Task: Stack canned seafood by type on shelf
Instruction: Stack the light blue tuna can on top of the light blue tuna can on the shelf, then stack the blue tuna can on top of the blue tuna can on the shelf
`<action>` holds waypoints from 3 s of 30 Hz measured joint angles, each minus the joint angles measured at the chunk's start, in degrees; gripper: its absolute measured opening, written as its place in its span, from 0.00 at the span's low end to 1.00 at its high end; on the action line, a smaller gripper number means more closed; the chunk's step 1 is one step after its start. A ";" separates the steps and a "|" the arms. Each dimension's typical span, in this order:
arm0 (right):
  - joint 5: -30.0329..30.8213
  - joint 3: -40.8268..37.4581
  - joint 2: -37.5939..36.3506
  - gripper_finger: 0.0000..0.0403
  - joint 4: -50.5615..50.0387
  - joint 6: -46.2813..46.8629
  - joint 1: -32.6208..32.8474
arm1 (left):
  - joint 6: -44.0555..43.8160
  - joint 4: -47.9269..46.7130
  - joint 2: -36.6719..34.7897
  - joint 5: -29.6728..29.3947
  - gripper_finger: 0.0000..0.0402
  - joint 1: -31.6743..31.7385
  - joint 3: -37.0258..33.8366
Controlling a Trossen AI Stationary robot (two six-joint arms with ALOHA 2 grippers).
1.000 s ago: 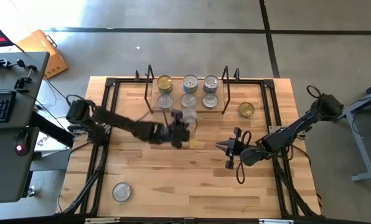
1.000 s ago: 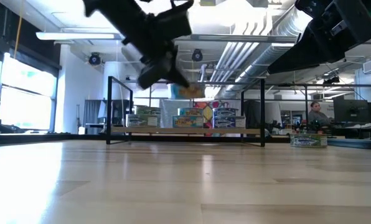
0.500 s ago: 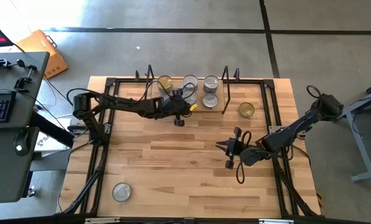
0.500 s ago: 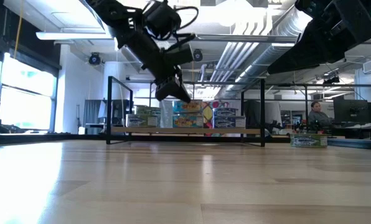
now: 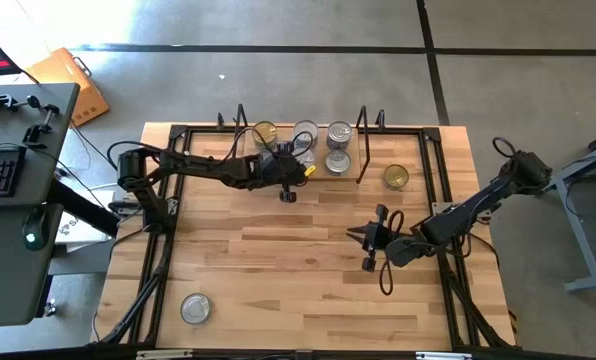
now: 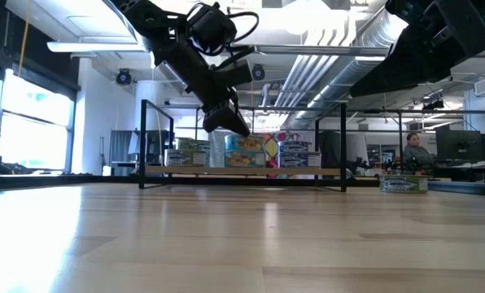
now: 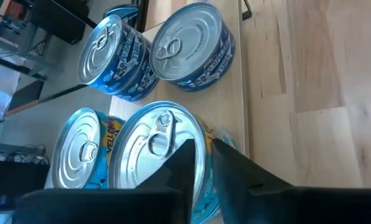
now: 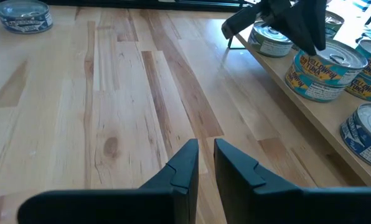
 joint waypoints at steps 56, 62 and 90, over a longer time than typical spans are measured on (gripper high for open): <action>-14.75 -1.53 21.44 0.11 13.46 -9.66 -8.20 | -150.48 -54.01 -3.85 3.92 0.18 -77.04 0.27; -14.68 -1.53 21.43 0.11 13.54 -9.18 -8.21 | -138.37 -53.50 0.60 0.98 0.18 -71.48 -1.45; -12.38 -1.49 21.42 0.11 16.81 -5.57 -8.52 | -69.59 -12.54 1.34 -9.48 0.08 -26.91 -8.87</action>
